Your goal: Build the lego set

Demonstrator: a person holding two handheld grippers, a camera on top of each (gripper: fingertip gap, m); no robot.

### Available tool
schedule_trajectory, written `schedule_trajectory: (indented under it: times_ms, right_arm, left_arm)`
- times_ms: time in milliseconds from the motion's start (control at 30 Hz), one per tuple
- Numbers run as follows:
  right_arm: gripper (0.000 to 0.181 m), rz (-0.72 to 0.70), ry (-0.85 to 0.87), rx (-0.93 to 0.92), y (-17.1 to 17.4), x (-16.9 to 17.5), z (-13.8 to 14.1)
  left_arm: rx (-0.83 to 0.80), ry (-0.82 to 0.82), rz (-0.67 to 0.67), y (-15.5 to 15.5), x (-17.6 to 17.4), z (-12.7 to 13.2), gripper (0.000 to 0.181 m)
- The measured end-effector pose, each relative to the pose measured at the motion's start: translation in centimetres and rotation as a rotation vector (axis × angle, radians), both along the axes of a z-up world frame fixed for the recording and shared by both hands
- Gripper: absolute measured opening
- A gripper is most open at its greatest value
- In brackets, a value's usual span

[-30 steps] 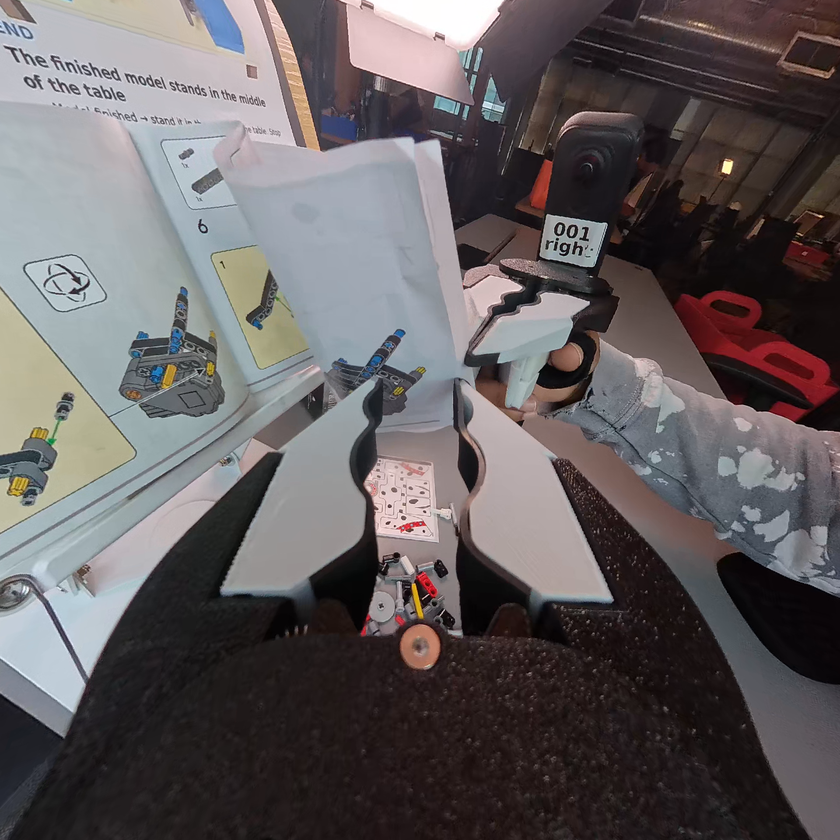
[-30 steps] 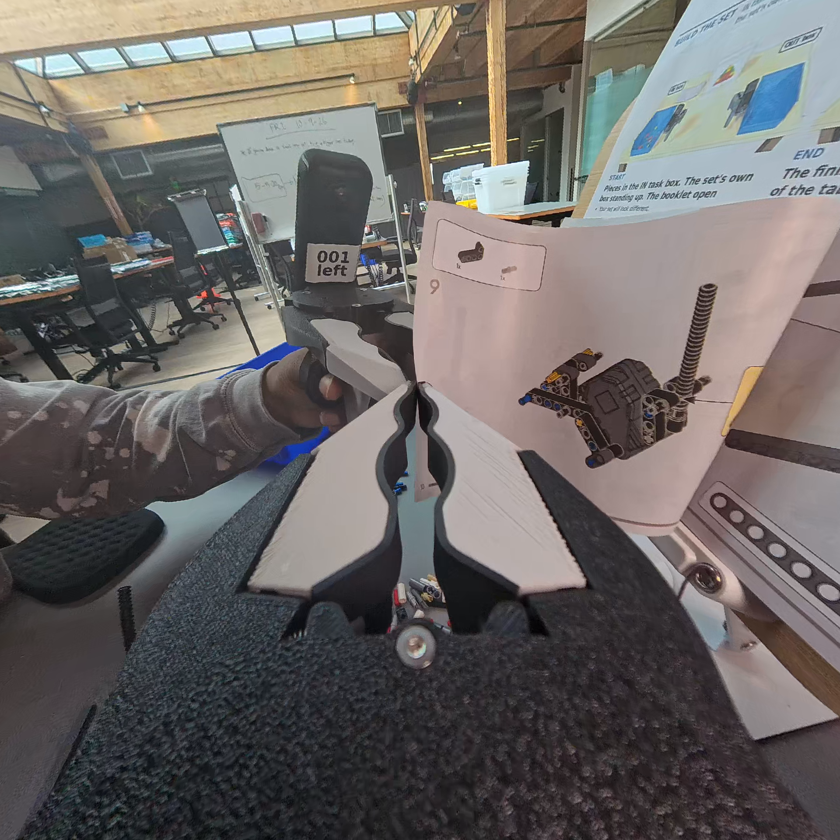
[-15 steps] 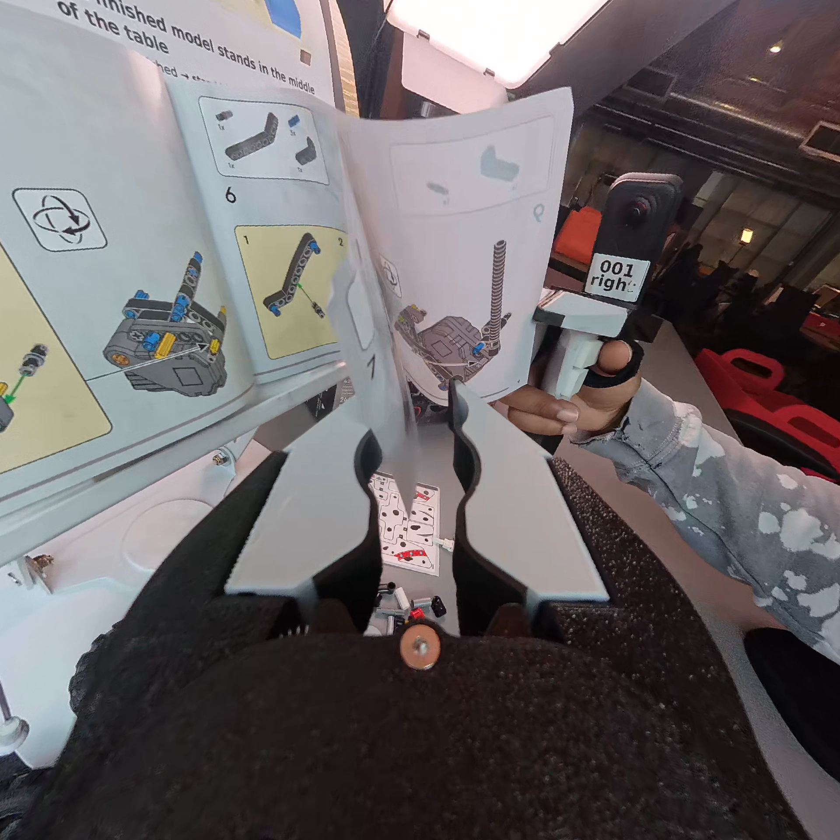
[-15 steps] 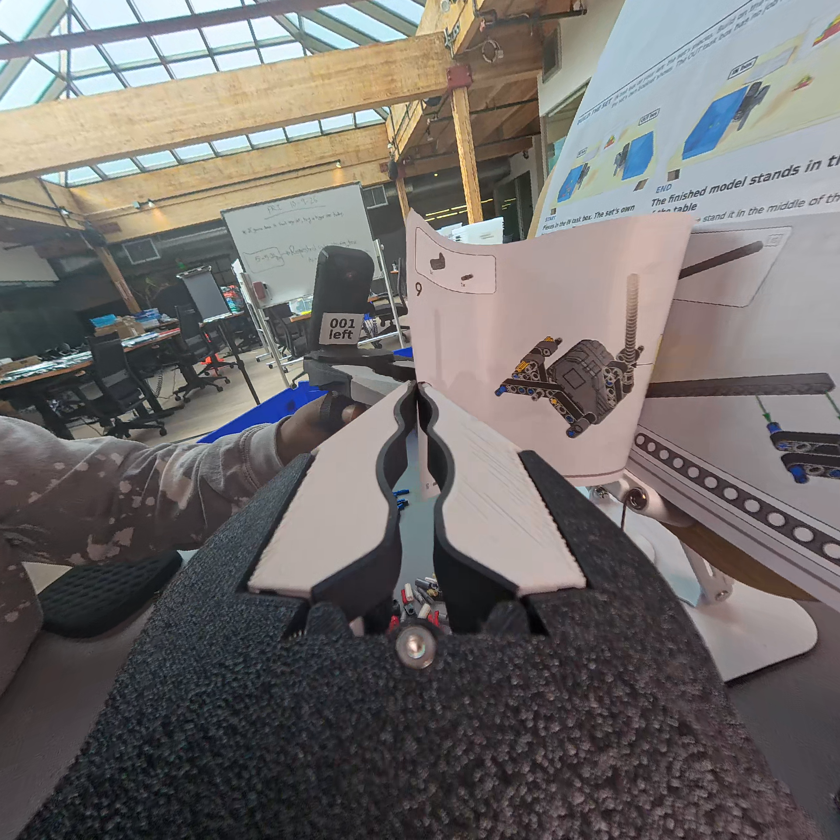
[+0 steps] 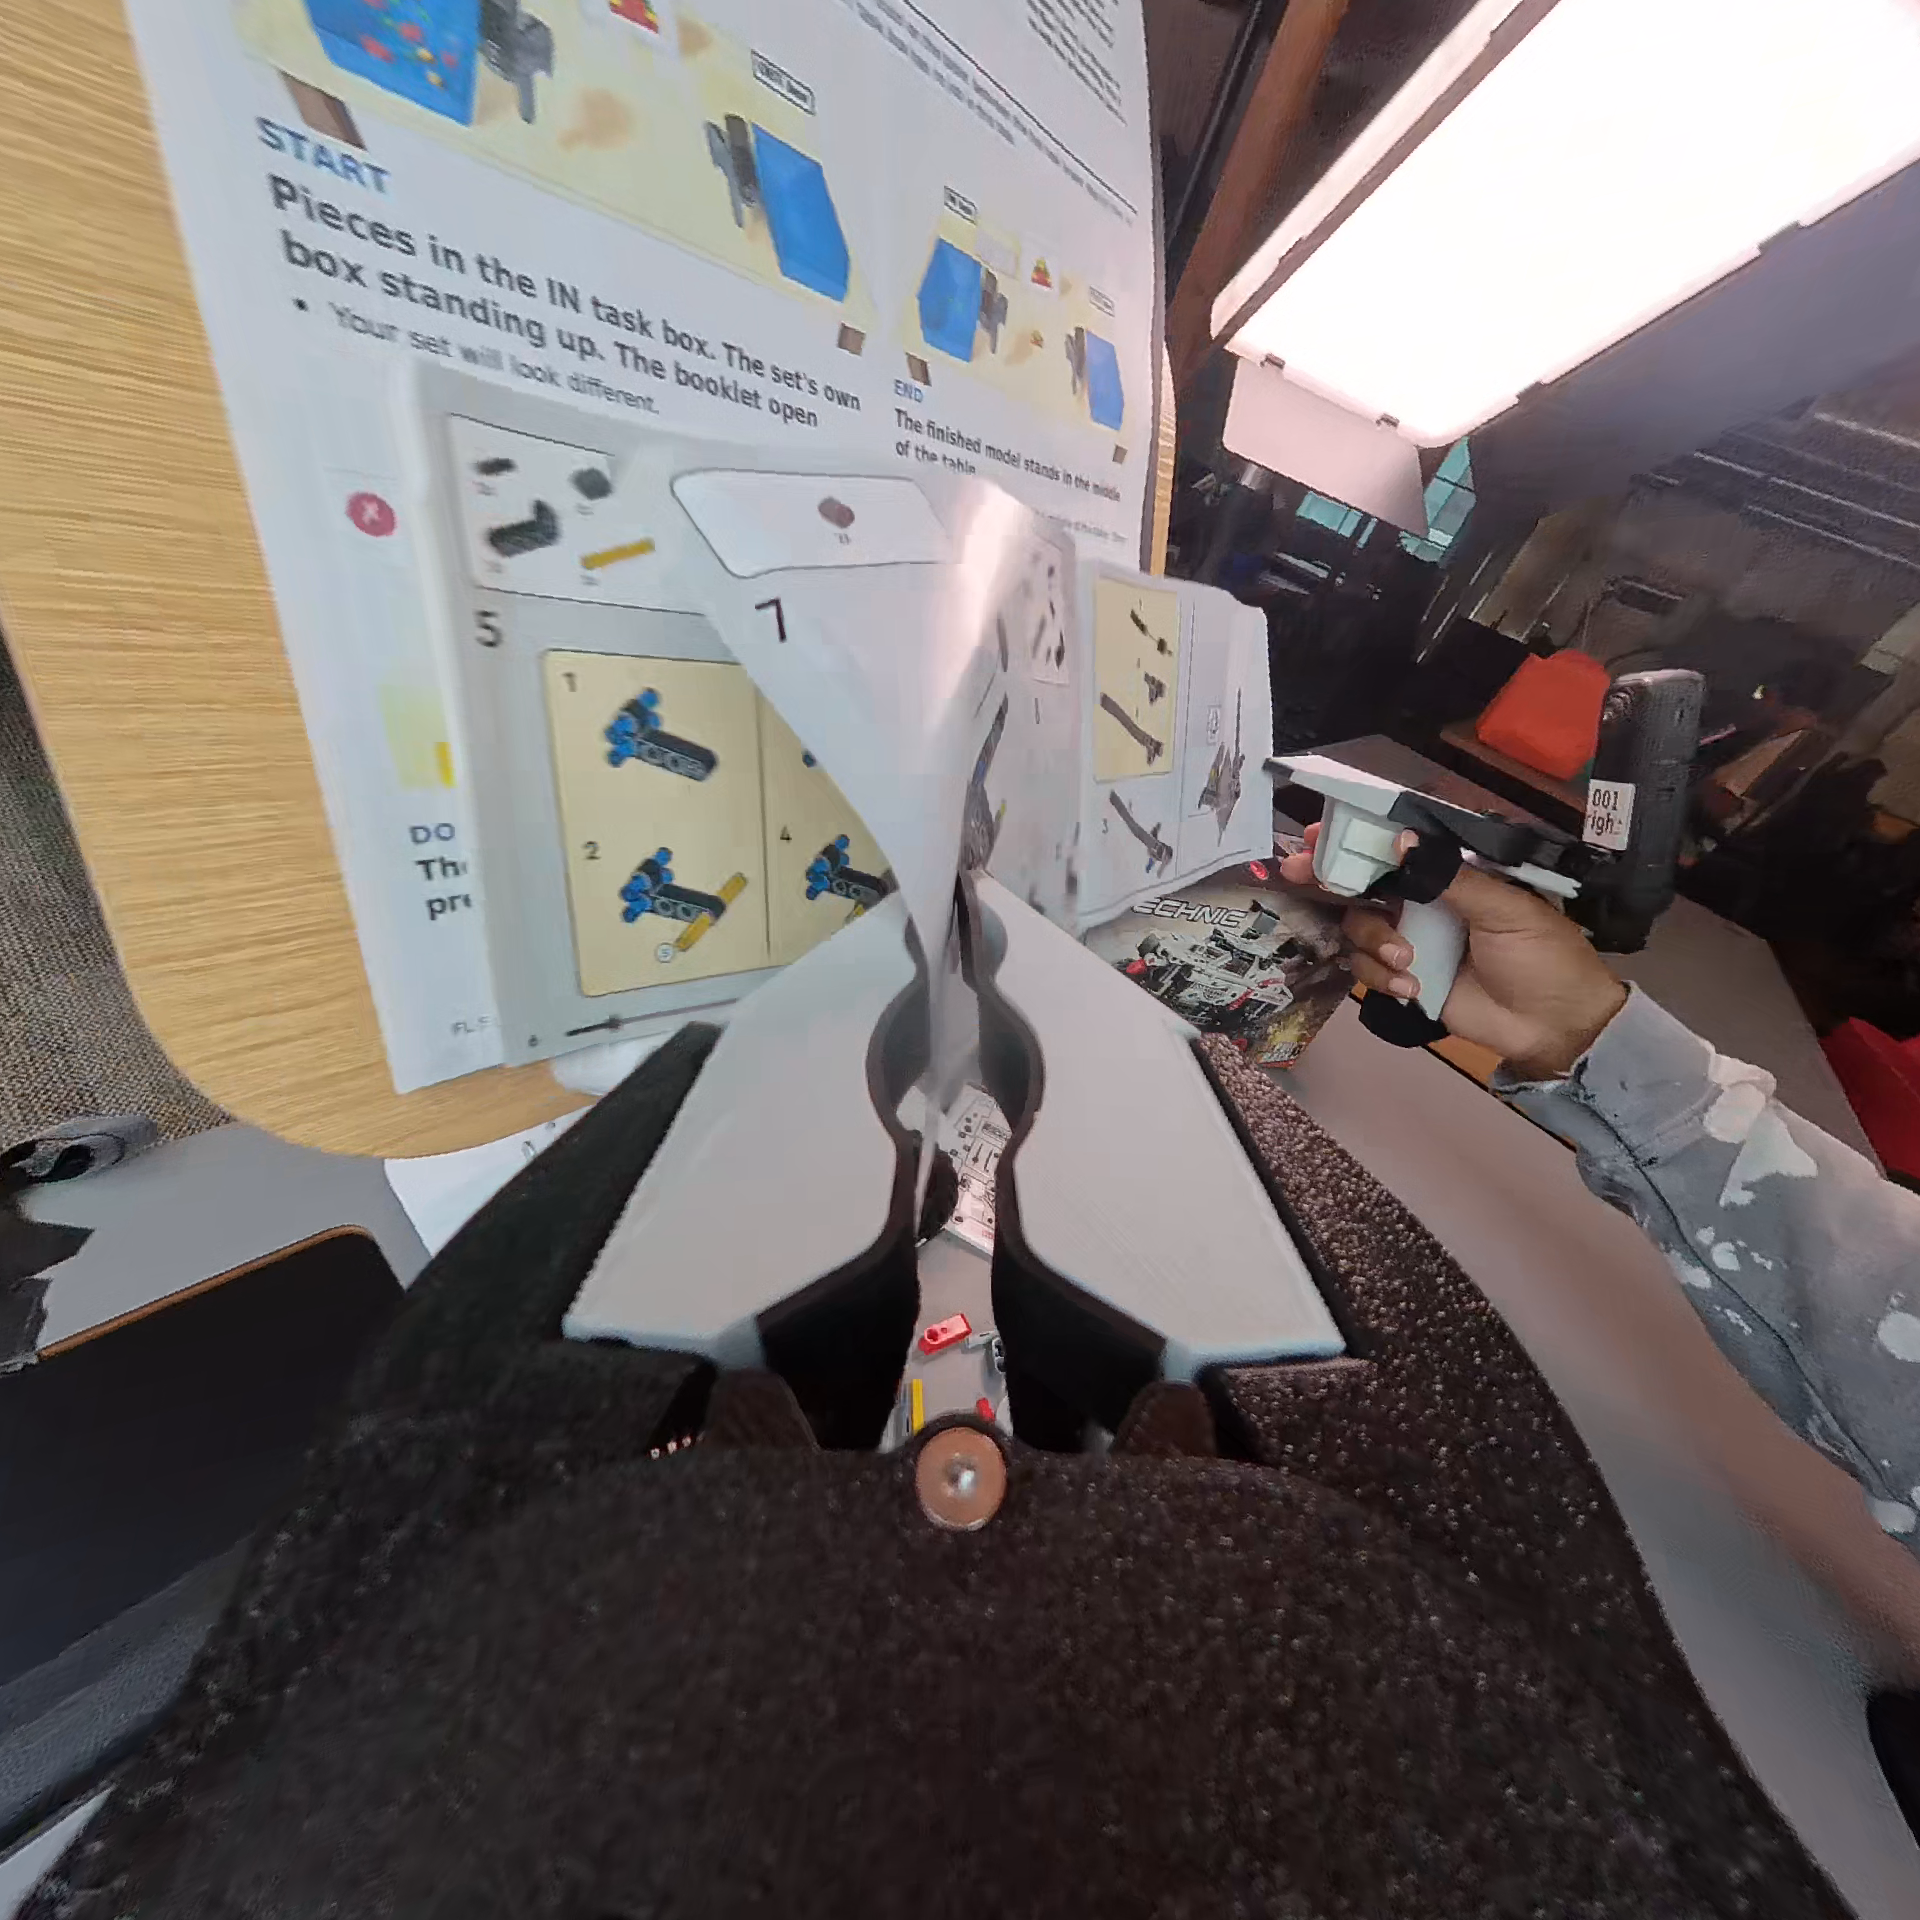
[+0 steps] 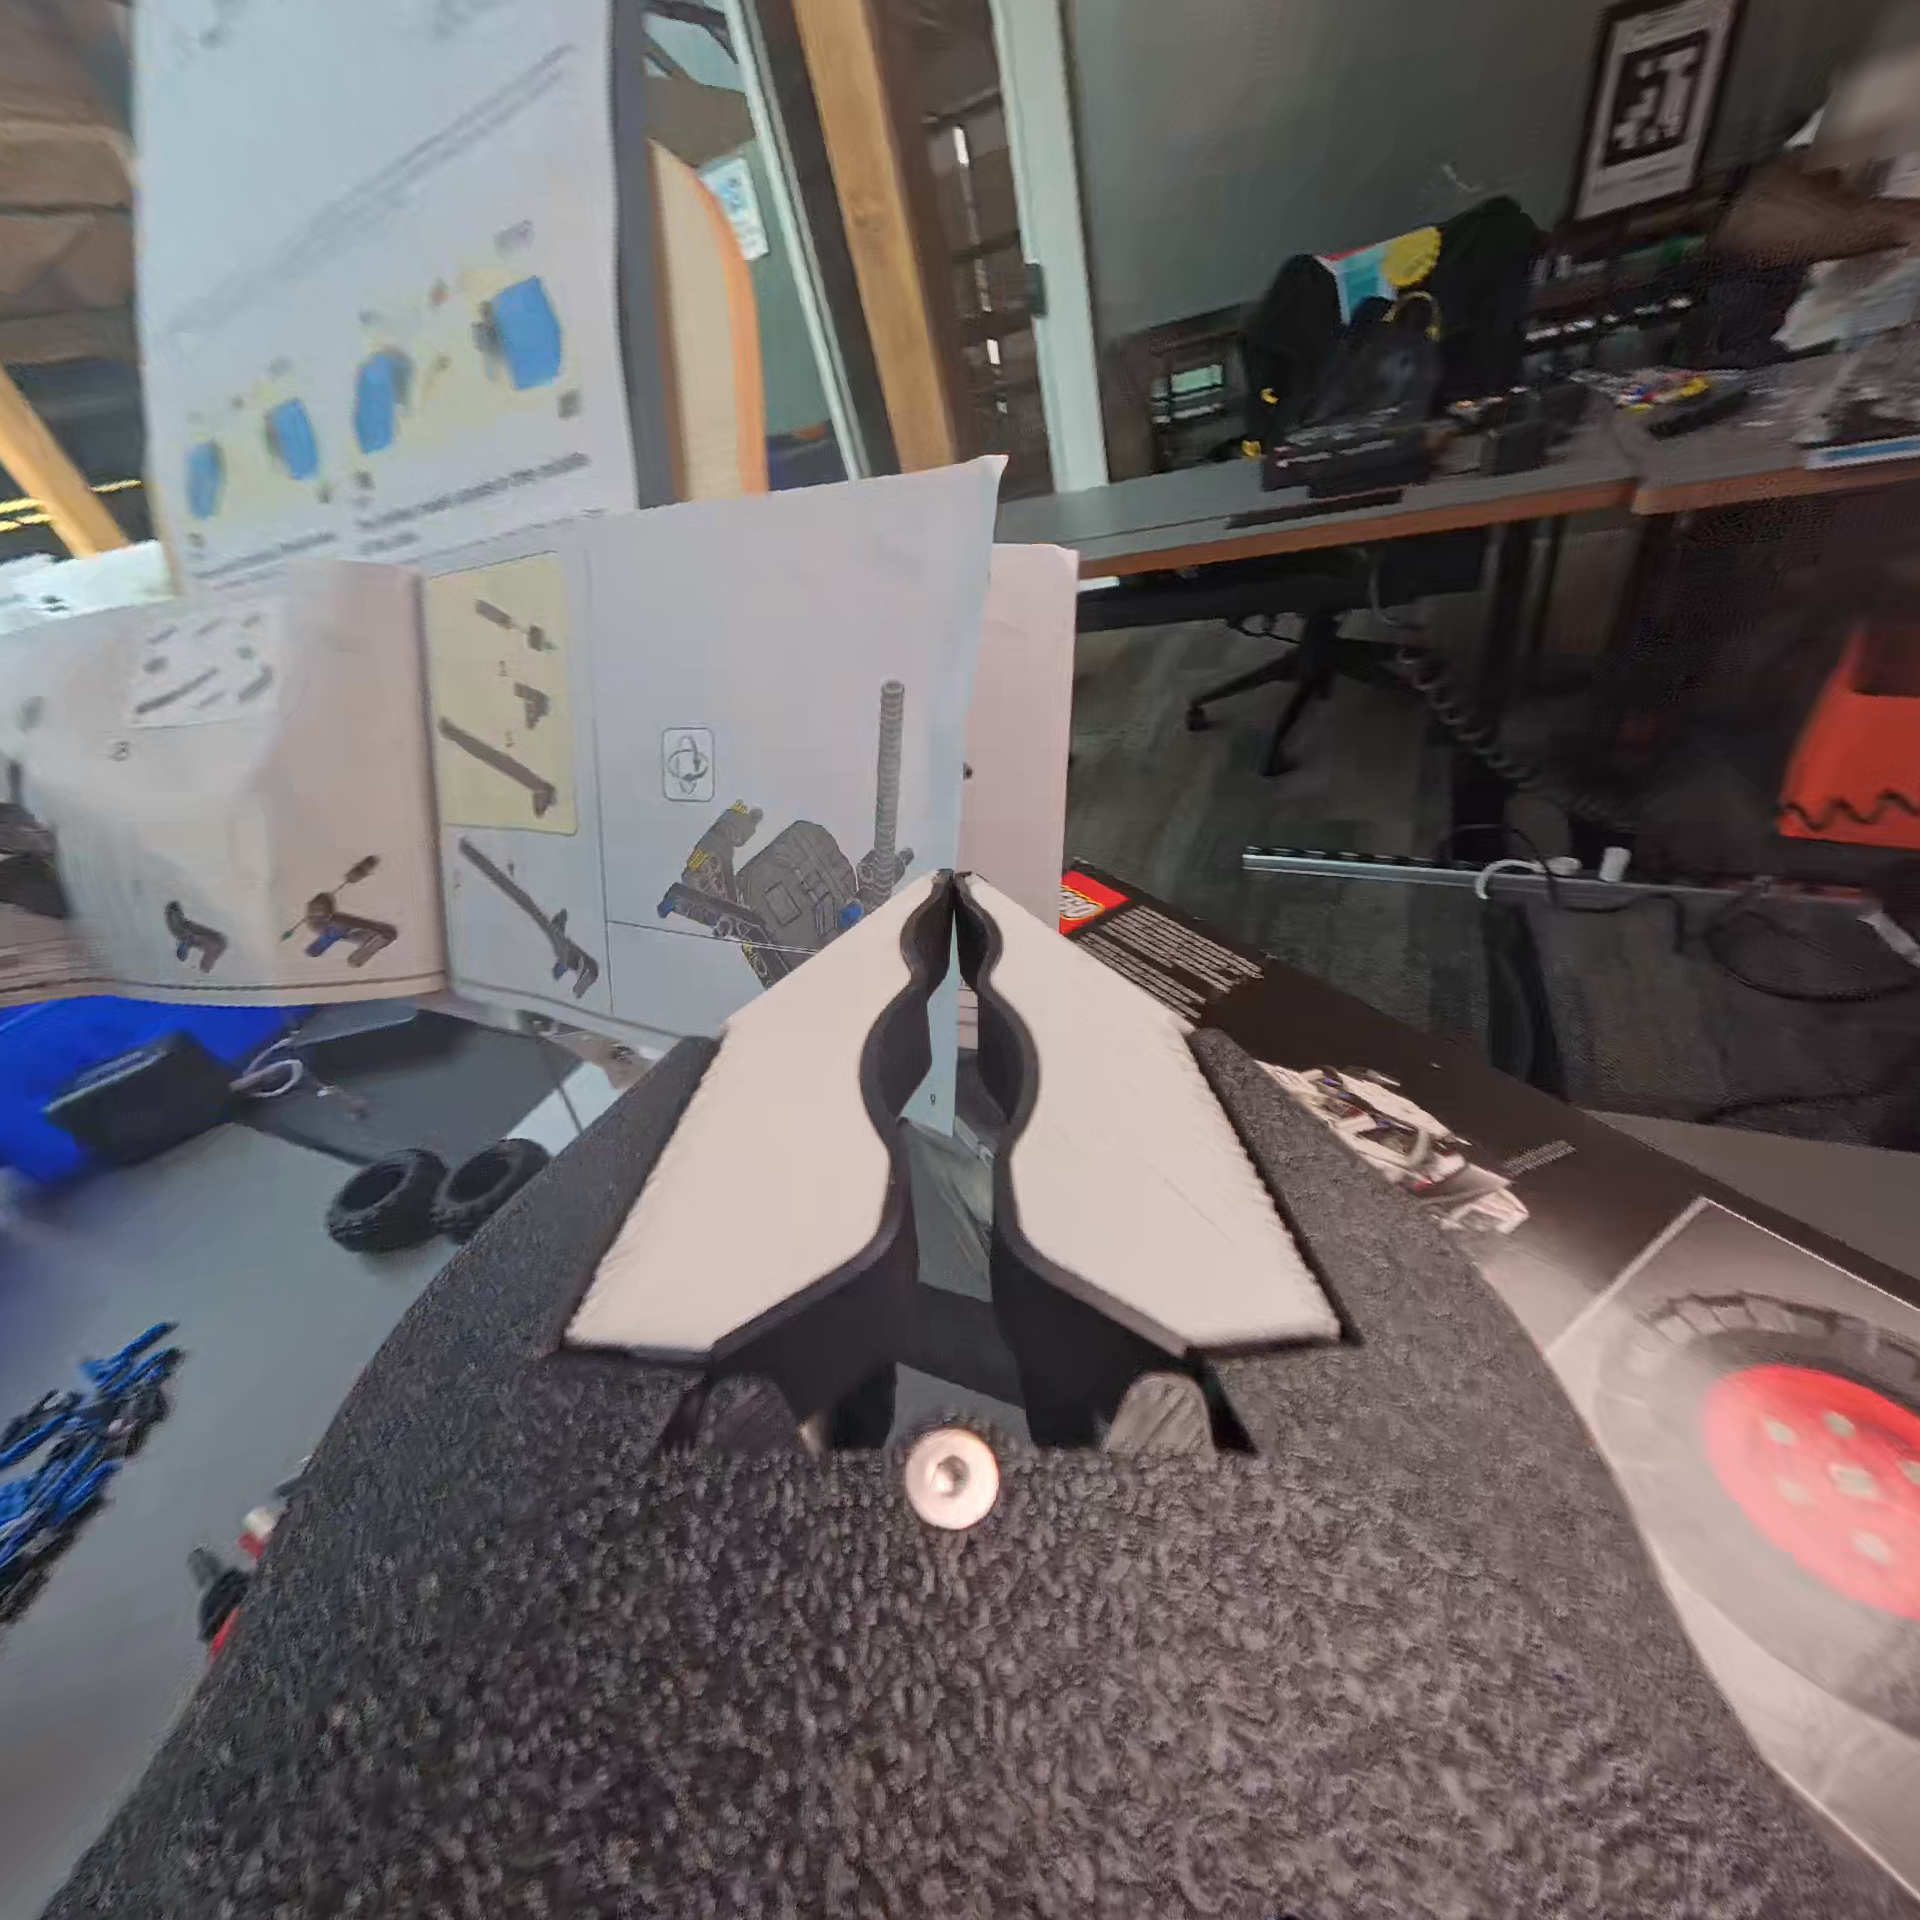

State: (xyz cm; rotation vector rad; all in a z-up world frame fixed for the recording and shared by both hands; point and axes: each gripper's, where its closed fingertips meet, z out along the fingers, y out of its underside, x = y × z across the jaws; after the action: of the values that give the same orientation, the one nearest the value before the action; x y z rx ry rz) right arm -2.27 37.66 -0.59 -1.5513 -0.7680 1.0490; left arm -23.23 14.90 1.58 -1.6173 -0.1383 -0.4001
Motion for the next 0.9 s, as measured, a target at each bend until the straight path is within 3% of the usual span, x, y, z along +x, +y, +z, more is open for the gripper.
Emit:
schedule_trajectory:
  times_ms: [67, 133, 300, 400, 567, 700, 900]
  right_arm:
    - [0.007, -0.107, -0.04, -0.001, 1.5, 0.4, -0.9]
    - [0.018, -0.115, -0.038, 0.013, 1.2, 0.0, -1.0]
    - [0.021, -0.165, -0.098, 0.09, 0.2, 0.0, -1.7]
    - [0.05, -0.014, -0.16, 0.023, -3.1, -1.5, -4.0]
    - [0.053, 0.343, -0.243, 0.056, -11.5, -3.2, -7.0]
    - [0.053, 0.417, -0.317, 0.111, -14.1, -4.1, -8.2]
    - [0.052, 0.46, -0.312, 0.132, -15.9, -5.4, -7.9]
  left_arm:
    - [-0.009, -0.012, 0.018, -0.2, -1.1, 0.2, 0.0]
    - [-0.028, 0.008, 0.045, -0.1, -1.9, -0.1, 0.0]
    - [-0.076, 0.059, 0.094, 0.1, -3.6, -1.6, 0.0]
    - [-0.094, 0.065, 0.114, 0.4, -4.4, -2.7, 0.0]
    - [-0.083, 0.041, 0.11, 0.3, -4.9, -3.1, 0.0]
    - [-0.079, 0.042, 0.1, 0.3, -4.7, -3.1, 0.0]
    - [-0.085, 0.05, 0.087, 0.2, -4.1, -3.0, 0.0]
